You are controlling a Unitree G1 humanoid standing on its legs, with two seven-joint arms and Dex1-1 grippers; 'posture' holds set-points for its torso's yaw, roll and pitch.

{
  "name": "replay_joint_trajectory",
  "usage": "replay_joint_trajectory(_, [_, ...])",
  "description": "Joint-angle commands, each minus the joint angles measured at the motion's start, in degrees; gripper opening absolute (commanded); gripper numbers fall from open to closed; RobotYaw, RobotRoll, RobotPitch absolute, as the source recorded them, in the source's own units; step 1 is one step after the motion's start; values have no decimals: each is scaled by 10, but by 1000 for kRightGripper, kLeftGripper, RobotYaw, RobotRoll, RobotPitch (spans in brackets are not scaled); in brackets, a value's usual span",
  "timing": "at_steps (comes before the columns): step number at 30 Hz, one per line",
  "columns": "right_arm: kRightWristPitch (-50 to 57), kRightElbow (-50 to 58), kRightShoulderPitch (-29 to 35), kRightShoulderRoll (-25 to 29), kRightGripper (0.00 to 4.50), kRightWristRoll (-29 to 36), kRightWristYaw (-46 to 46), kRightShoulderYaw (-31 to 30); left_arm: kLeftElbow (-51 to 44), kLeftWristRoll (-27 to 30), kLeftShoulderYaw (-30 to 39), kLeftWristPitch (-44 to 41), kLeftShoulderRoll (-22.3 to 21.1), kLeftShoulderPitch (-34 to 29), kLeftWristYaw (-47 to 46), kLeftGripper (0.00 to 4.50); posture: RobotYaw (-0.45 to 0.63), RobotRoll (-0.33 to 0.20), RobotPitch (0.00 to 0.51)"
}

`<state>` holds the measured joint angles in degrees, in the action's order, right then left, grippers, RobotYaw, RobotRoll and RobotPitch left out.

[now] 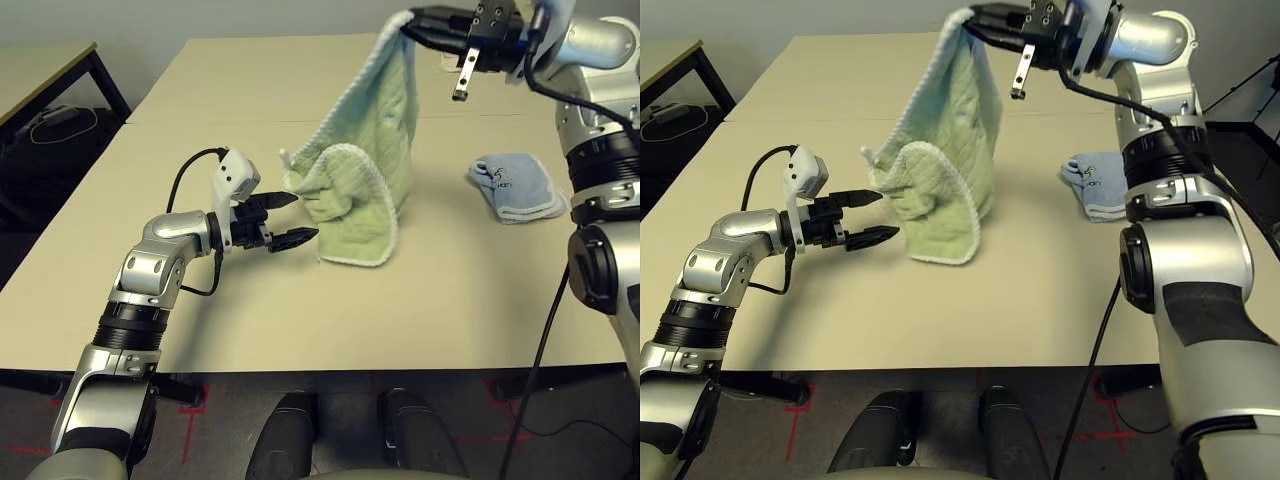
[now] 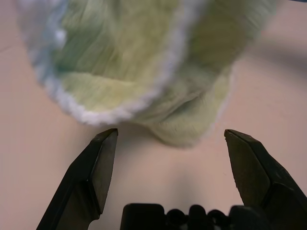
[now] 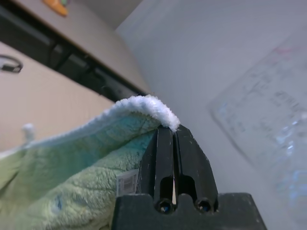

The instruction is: Fold the towel and set it aside.

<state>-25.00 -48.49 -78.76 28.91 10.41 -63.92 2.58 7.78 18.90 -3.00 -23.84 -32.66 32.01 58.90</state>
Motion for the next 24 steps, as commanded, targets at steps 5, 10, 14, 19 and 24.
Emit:
replay_joint_trajectory(5, [-35,-31,-26,-8,14,6,46,25,9,-2,-2,-3,4,10,-2,4500,98,0,81])
replay_joint_trajectory(10, [-37,-43,-28,-15,14,3,62,28,-2,7,-7,-26,3,5,6,4500,101,0,82])
replay_joint_trajectory(14, [-28,-59,-42,-14,14,-4,79,27,-25,21,-16,-67,-3,-5,22,4500,103,0,81])
replay_joint_trajectory(19, [-13,-79,-56,-17,14,-17,102,21,-80,46,-32,-134,-28,-22,55,4500,107,0,80])
replay_joint_trajectory(24, [-12,-92,-66,-22,14,-28,121,18,-95,47,-37,-152,-39,-26,55,4500,111,0,78])
